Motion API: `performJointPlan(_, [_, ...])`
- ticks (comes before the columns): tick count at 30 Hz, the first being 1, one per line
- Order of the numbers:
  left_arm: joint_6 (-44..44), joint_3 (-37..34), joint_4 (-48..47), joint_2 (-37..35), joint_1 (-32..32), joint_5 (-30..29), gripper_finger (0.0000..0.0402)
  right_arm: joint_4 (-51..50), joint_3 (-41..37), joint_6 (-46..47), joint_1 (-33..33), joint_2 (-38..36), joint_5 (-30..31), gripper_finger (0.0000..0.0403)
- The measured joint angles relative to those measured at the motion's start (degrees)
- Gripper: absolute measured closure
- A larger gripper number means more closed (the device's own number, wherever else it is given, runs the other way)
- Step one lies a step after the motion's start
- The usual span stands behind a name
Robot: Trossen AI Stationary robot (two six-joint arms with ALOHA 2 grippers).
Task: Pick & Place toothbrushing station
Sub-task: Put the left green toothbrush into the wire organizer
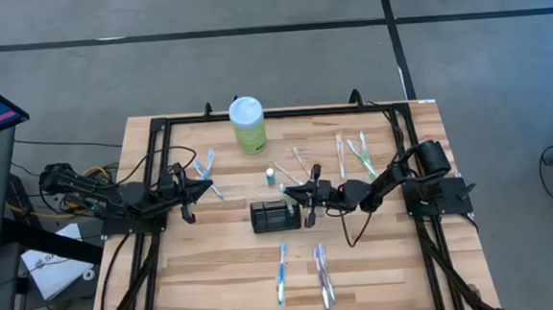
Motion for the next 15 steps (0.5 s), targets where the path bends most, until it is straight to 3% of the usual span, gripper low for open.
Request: performJointPlan(15, [0.0, 0.0, 1.1, 1.0, 0.0, -0.5, 0.0401, -1.0, -1.2, 1.7, 0.0, 0.1, -0.3, 0.0346])
